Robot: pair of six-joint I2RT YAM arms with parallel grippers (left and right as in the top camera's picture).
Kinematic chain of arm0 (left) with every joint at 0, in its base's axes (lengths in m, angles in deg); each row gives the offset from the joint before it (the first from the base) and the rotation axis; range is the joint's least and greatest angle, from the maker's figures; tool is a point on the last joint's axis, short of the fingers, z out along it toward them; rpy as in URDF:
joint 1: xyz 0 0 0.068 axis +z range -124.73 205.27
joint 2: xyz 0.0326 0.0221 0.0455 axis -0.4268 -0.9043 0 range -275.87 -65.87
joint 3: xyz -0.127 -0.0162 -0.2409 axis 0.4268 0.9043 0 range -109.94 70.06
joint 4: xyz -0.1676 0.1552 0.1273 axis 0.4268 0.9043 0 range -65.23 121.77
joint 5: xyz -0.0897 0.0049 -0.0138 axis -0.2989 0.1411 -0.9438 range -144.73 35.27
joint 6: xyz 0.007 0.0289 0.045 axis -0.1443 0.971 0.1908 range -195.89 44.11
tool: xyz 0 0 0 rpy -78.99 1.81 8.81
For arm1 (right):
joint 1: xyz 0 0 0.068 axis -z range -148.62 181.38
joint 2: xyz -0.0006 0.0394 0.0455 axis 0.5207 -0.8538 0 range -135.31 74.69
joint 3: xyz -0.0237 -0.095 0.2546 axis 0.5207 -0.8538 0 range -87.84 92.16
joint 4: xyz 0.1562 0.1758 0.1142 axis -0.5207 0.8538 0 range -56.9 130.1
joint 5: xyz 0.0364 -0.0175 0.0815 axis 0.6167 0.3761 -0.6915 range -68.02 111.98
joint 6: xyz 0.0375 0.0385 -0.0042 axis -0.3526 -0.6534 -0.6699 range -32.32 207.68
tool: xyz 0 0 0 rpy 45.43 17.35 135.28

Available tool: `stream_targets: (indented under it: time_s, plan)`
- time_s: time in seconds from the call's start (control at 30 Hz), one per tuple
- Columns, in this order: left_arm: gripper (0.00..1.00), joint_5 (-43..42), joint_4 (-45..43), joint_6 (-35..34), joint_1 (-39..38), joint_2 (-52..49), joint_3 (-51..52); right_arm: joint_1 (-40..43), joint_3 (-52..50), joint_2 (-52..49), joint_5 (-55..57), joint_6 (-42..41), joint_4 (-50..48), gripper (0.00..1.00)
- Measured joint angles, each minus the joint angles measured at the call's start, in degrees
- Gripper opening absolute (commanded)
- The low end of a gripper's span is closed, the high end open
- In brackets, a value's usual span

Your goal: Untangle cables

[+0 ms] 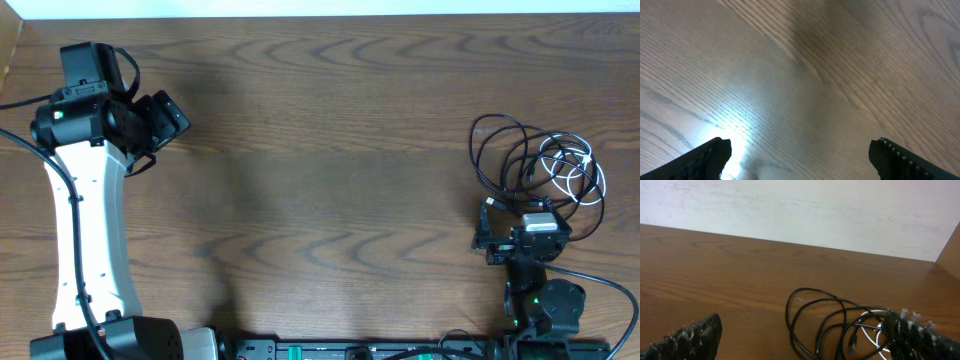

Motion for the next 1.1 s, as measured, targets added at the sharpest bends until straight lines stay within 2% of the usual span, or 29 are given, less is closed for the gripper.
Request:
stream_targets:
  time_s: [0.73, 1.1]
  plan:
    - [0.93, 0.0, 0.0, 0.0, -0.3, 0.0, 0.2, 0.0, 0.0, 0.0, 0.0, 0.1, 0.0, 0.99]
    - [0.93, 0.0, -0.2, 0.0, -1.1, 0.0, 7.5, 0.0, 0.0, 0.0, 0.0, 0.1, 0.0, 0.99]
